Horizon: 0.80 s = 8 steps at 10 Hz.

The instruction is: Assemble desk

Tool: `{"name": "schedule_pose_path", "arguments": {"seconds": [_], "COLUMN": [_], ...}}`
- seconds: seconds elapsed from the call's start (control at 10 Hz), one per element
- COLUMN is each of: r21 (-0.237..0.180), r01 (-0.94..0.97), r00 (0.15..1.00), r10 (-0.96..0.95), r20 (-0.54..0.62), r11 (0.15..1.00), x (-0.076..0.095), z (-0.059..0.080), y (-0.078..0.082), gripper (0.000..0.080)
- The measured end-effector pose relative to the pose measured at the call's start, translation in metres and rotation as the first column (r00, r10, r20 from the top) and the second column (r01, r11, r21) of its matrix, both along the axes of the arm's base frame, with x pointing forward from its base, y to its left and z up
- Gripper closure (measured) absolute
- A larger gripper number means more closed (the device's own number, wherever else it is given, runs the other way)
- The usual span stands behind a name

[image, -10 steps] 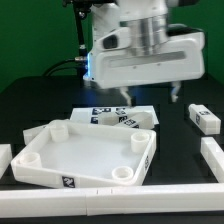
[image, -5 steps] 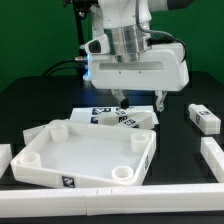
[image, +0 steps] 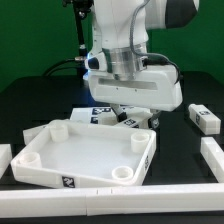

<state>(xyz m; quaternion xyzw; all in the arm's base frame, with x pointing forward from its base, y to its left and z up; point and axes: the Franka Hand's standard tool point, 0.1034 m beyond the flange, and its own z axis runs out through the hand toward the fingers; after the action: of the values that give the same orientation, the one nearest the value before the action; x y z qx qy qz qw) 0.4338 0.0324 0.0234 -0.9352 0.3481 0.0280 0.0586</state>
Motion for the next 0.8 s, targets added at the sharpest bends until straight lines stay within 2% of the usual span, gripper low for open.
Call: {"name": "schedule_pose_path", "arguments": {"seconds": [0.1, 0.3, 0.4, 0.5, 0.7, 0.8], "r21": [0.0, 0.0, 0.0, 0.006, 0.017, 0.019], "r01": [0.0, -0.001, -0.002, 0.036, 0.074, 0.105], "r00": [1.0, 1.0, 1.0, 0.999, 0.997, 0.994], "r10": [0.0, 0.001, 0.002, -0.036, -0.074, -0.105], "r20": [-0.001, -0.002, -0.002, -0.011, -0.013, -0.016], "r11": [1.0, 1.0, 1.0, 0.999, 0.997, 0.994], "x": [0.0, -0.001, -0.001, -0.001, 0.003, 0.005], "z": [0.0, -0.001, -0.001, 0.003, 0.017, 0.021], "y": [0.0, 0.0, 0.001, 0.012, 0.05, 0.062], "gripper": [0.0177, 0.0519, 0.0515, 0.0515, 0.0515, 0.0515]}}
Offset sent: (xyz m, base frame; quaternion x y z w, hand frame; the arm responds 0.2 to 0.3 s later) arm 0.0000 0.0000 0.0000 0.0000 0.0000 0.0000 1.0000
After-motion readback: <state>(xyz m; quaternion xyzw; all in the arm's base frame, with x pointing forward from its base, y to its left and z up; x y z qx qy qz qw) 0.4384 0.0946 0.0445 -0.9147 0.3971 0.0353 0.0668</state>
